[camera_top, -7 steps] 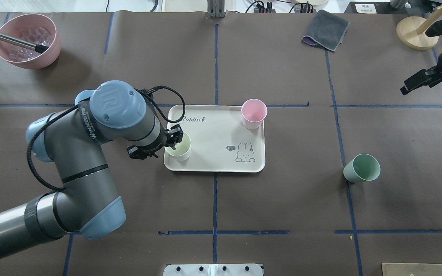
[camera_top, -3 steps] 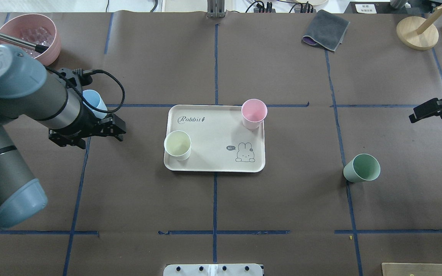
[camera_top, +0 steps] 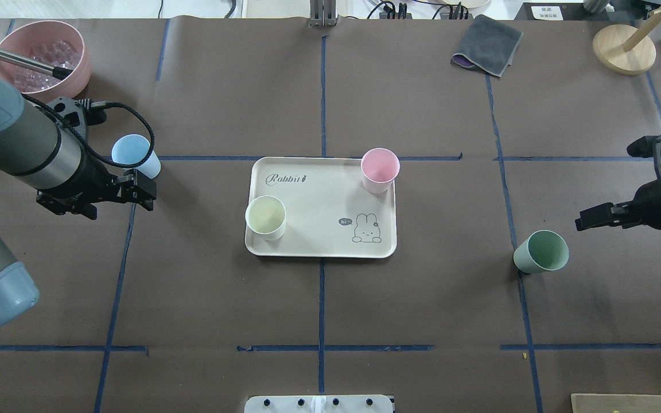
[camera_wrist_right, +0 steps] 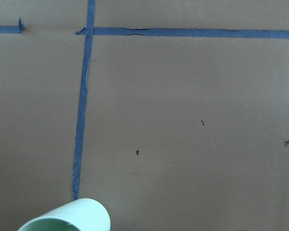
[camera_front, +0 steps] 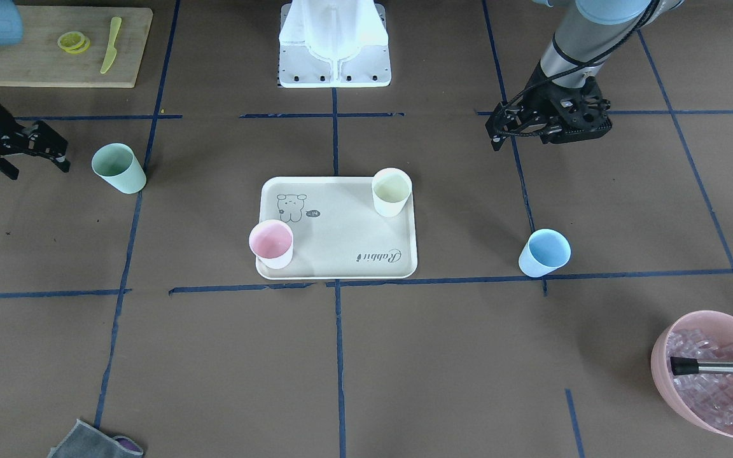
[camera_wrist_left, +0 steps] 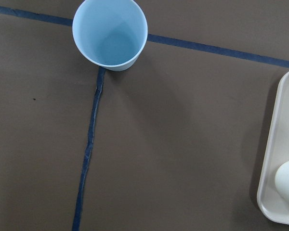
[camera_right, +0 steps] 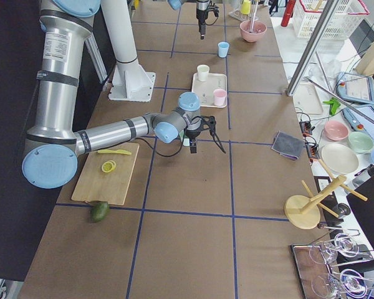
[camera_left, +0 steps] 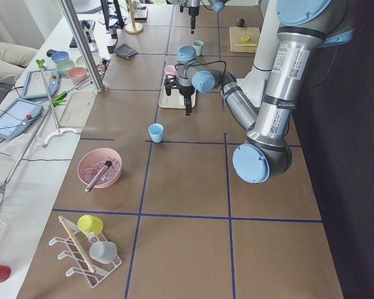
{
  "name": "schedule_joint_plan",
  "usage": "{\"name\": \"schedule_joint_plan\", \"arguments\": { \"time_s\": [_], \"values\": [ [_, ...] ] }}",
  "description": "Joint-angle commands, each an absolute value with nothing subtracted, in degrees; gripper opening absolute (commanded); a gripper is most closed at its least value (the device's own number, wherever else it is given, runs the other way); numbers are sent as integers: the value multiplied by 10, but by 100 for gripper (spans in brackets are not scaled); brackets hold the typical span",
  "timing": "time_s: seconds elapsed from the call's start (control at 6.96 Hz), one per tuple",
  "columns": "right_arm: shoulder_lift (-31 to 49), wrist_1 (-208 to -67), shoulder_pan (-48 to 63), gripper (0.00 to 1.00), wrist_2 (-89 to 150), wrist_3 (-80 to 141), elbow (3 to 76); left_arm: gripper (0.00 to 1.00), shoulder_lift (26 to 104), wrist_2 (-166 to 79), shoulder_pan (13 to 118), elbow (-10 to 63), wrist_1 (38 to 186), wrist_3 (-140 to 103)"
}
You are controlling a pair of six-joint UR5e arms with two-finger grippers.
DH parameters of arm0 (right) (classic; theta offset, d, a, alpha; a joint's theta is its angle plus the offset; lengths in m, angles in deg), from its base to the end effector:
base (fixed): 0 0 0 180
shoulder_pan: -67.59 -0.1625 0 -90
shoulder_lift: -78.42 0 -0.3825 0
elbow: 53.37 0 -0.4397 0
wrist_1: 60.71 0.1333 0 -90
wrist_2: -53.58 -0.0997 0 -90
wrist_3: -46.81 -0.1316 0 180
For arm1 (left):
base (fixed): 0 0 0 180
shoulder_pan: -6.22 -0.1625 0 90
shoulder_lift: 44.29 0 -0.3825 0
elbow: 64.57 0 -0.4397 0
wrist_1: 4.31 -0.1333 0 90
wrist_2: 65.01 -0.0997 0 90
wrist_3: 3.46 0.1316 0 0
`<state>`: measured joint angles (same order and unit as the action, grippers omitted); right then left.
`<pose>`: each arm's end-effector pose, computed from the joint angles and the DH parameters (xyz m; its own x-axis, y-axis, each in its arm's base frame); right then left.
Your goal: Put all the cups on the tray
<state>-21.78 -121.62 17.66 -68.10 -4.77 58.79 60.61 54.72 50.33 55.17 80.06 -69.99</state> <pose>-0.2799 -0.4325 0.4668 0.6471 -0.0523 0.7606 -0.0346 0.9946 0.0978 0.3552 -0.4391 0.2492 0.6632 -0.1613 -0.7309 0.1266 0.9866 -0.1028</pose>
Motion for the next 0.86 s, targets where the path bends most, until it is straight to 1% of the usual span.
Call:
{"name": "schedule_joint_plan", "arguments": {
  "time_s": [0.0, 0.14, 0.29, 0.57, 0.72],
  "values": [
    [-218, -1194, 235, 97, -638, -99, 591, 100, 606, 547, 503, 552, 801, -698],
    [-218, -1194, 248, 97, -637, -99, 590, 99, 606, 547, 503, 551, 801, -699],
    [-219, -1194, 255, 95, -636, -99, 590, 100, 606, 547, 503, 551, 801, -699],
    [-218, -1195, 265, 17, -638, -98, 588, 99, 606, 547, 502, 549, 801, -703],
    [-205, -1198, 267, 4, -637, -99, 587, 99, 606, 547, 502, 549, 801, -703]
  ]
}}
